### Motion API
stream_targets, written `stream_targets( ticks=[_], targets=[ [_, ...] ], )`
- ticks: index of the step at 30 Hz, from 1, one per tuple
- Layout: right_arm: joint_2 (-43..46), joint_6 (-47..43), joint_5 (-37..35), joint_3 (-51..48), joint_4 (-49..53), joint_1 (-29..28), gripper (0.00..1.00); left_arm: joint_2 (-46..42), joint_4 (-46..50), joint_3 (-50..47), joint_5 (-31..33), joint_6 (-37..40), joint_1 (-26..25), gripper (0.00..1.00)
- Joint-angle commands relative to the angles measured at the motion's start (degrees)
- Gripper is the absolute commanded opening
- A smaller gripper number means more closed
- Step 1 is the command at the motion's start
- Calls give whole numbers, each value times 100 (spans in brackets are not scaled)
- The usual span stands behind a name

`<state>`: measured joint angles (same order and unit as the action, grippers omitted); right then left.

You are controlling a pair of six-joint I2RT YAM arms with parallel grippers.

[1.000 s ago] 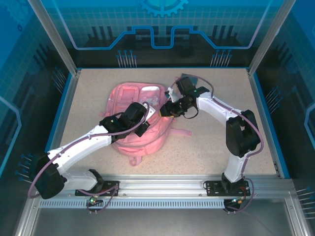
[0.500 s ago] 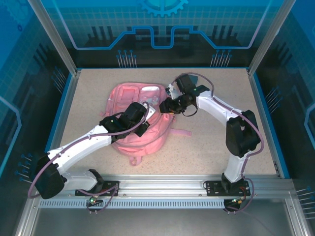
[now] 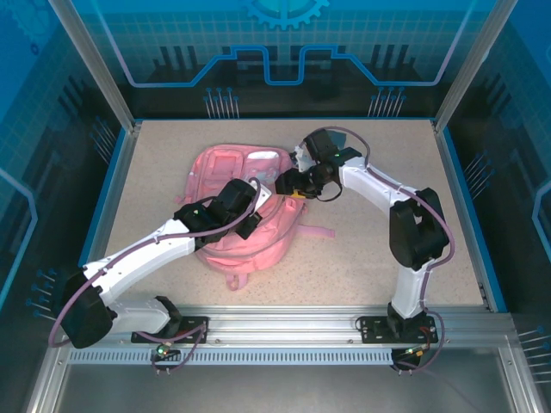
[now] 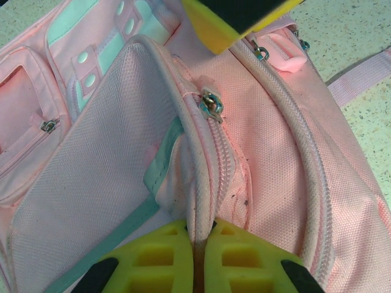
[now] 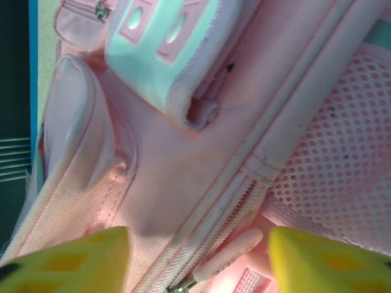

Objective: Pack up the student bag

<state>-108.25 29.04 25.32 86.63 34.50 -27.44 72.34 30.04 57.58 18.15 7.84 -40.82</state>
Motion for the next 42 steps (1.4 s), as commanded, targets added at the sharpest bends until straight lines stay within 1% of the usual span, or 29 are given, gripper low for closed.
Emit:
stream_targets(
  ticks=[1,2,4,10,16,25,28,31,34,37,42],
  targets=[
    [-114,-211,-6,143,47,-23,74,-60,-516,12,63,-106,67,0],
    [-176,-328,178,182,22,-16,77,-70,-512,15,55,-107,71,0],
    [-309,-516,454,297,43,10,78,-70,-509,14,51,-103,72,0],
    [-236,-794,919,308,22,20,75,-66,-507,7,62,-117,72,0],
    [87,-851,889,105,107,28,68,-24,-524,24,78,-118,73,0],
    [560,-865,769,-318,156,20,66,17,-545,16,83,-100,73,0],
    [585,-910,863,-346,140,20,65,22,-561,16,72,-116,67,0],
    [562,-909,963,-370,120,11,62,13,-552,16,73,-120,70,0],
    [570,-900,982,-441,101,3,56,0,-552,-1,53,-136,73,0],
    [569,-866,879,-492,94,3,48,0,-552,-10,52,-155,73,0],
    [409,-708,792,-421,18,7,39,-9,-545,-13,51,-151,74,0]
  ],
)
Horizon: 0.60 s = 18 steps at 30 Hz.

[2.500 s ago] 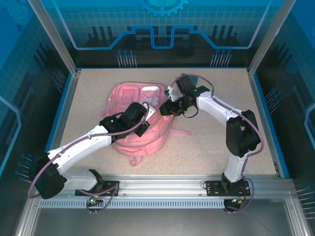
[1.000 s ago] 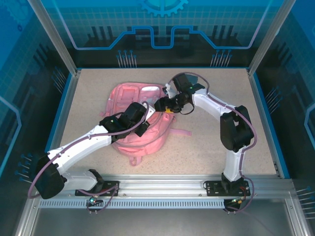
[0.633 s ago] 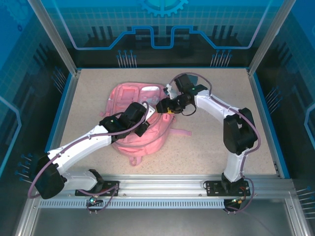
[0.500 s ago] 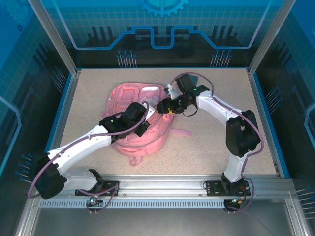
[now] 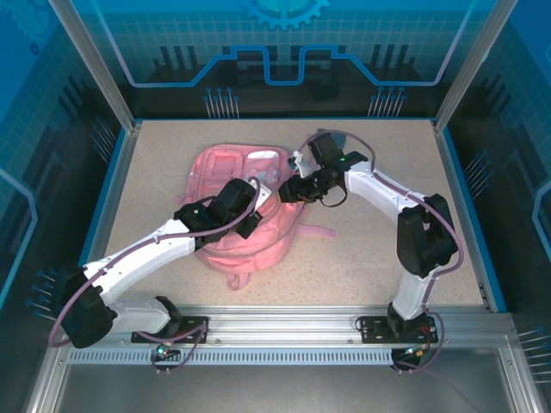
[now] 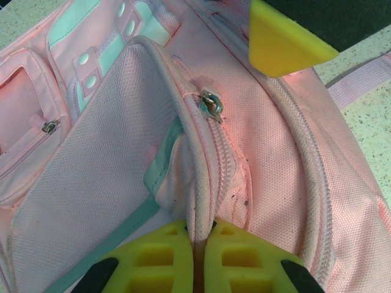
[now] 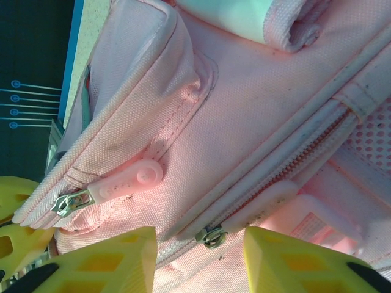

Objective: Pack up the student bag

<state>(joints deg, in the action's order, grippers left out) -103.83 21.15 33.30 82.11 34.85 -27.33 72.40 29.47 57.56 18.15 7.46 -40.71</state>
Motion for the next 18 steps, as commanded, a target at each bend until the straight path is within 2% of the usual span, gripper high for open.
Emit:
stream_targets(
  ticks=[1,6,10,13,18],
  targets=[
    [-86,132,-16,79,-24,-9,37,-16,-492,-8,48,-121,61,0],
    [-150,446,-348,116,-92,7,36,-16,-487,-17,59,-138,58,0],
    [30,591,-402,-78,-357,147,51,-33,-460,-50,136,-121,63,0],
    [36,286,-315,-74,-379,211,61,-100,-430,-145,308,-15,79,0],
    [-214,-461,322,26,-366,209,66,-481,-399,-472,244,208,266,0]
  ],
)
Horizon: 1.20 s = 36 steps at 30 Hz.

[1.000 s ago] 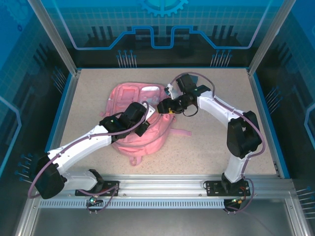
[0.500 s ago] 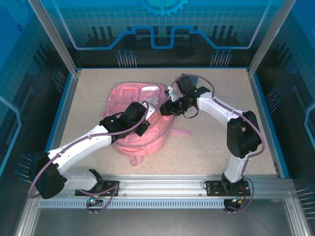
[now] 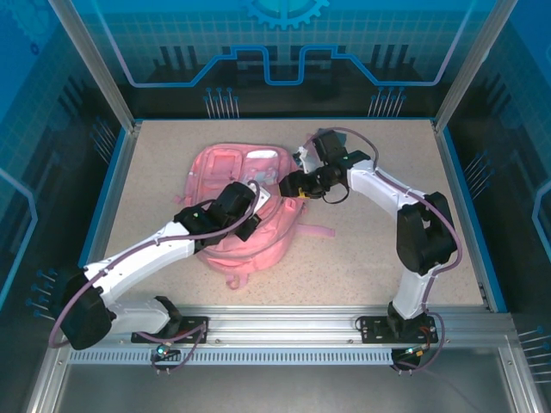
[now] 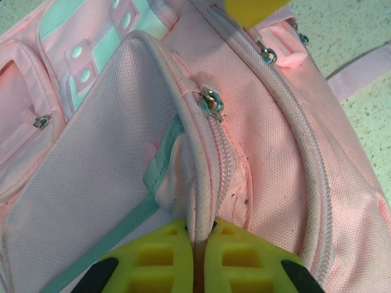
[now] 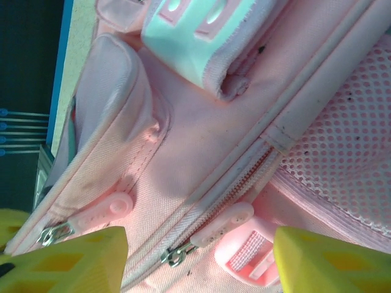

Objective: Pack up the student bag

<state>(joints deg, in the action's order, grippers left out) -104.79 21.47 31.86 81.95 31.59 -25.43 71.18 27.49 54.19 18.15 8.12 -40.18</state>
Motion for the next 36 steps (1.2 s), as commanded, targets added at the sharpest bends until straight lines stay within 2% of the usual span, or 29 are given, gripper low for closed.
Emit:
stream_targets(
  ticks=[1,6,13,25,36],
  targets=[
    [-153,-594,603,53,-77,3,66,-463,-191,-191,214,168,259,0],
    [-449,-1004,1165,335,-54,-101,64,-708,-2,-199,163,161,477,0],
    [-972,-1186,1251,922,109,-154,63,-1002,259,-195,-108,238,661,0],
    [-913,-1704,2007,911,281,-228,41,-1031,188,-234,-277,234,747,0],
    [-832,-1822,2065,771,356,-243,33,-993,158,-232,-312,190,749,0]
  ],
)
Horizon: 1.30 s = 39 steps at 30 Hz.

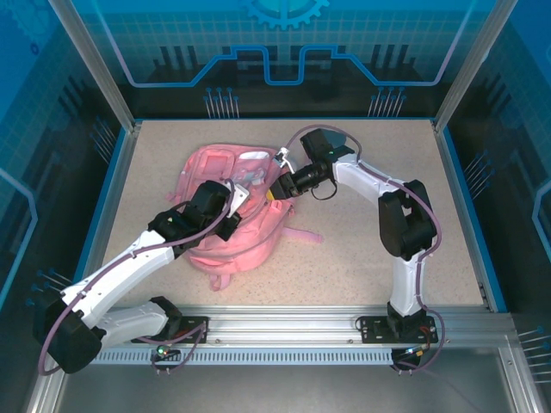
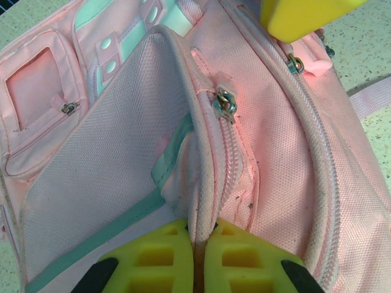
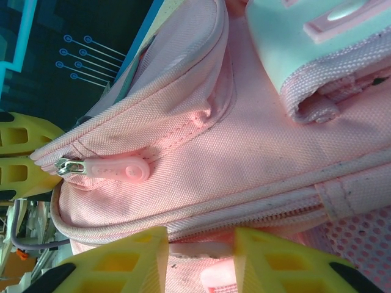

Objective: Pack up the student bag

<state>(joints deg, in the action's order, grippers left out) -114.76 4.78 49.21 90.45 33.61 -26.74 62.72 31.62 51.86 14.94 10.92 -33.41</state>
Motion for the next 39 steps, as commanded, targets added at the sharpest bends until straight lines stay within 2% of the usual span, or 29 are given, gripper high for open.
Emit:
stream_targets(
  ticks=[1,8,23,31,39],
  targets=[
    [171,-185,334,-96,180,-120,33,-148,-252,0,16,-90,76,0],
    [256,-562,291,-267,389,-137,38,-130,-268,9,9,-90,80,0],
    [310,-669,-85,-406,243,-294,36,-102,-296,18,-75,-106,75,0],
    [414,-995,-424,-469,333,-465,44,-102,-305,35,-109,-120,79,0],
    [461,-929,-750,-499,179,-529,32,-104,-308,36,-119,-141,80,0]
  ],
)
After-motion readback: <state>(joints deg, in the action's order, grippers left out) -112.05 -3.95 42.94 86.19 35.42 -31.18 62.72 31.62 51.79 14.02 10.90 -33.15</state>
